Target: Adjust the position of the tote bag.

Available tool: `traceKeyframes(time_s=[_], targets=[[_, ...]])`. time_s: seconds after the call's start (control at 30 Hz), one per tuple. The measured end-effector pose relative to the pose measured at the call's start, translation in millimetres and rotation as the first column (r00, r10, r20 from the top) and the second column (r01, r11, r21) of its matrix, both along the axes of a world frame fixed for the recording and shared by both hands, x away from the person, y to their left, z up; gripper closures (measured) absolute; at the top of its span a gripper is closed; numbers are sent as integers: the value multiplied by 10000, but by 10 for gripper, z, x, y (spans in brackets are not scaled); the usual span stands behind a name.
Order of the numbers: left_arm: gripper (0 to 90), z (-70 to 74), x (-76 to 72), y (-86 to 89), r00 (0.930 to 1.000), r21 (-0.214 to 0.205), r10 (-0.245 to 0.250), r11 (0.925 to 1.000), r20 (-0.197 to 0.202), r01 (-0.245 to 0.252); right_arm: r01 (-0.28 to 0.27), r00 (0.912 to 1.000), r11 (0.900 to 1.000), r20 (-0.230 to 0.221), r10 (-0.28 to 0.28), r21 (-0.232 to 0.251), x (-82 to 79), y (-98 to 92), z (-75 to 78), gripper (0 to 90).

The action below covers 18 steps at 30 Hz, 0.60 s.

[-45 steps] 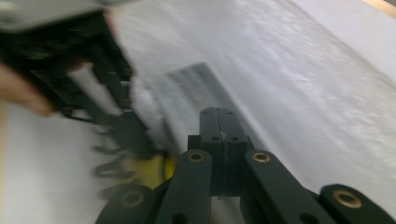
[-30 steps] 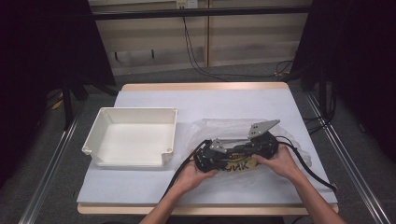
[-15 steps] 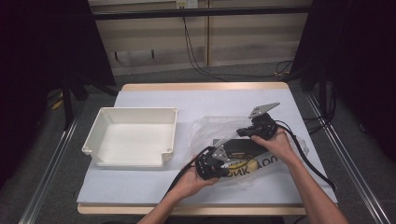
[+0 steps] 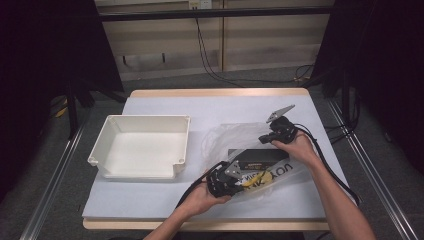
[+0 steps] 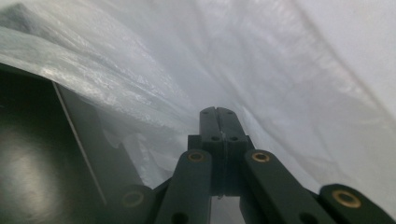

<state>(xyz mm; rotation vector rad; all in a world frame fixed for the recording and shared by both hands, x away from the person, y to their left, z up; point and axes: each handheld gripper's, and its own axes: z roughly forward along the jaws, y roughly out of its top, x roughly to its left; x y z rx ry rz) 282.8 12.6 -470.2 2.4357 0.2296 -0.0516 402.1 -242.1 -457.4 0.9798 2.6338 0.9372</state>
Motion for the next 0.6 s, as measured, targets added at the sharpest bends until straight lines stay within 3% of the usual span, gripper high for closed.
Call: traceKeyframes(time_s=[0.07,0.17,0.23,0.3,0.37,0.47,0.6], targets=[[900,12,-4,6,10000,158,-82,9998,26,82,117,9996,9999,-245,-117,19,18,-2,-57,900],[900,6,-24,18,9998,56,-188,9998,-19,188,265,9987,9996,-443,-262,73,90,-46,-127,900],[900,-1,-65,45,9999,-2,-116,9999,12,116,251,9980,9991,-567,-271,-351,108,-37,-130,900],[900,-6,-70,52,9998,-70,-176,9998,-47,176,216,9970,9991,-737,-242,-366,127,-39,-119,900],[900,-12,-85,49,9999,-150,-115,9998,-44,114,477,9955,9988,-815,-482,-77,186,-72,-141,900],[900,0,-89,54,9998,19,-191,9998,-12,191,614,9954,9981,-741,-609,51,204,-82,-152,900],[900,-12,-122,68,9997,-105,-203,9997,129,205,874,9959,9959,-194,-878,-227,202,-63,-158,900]])
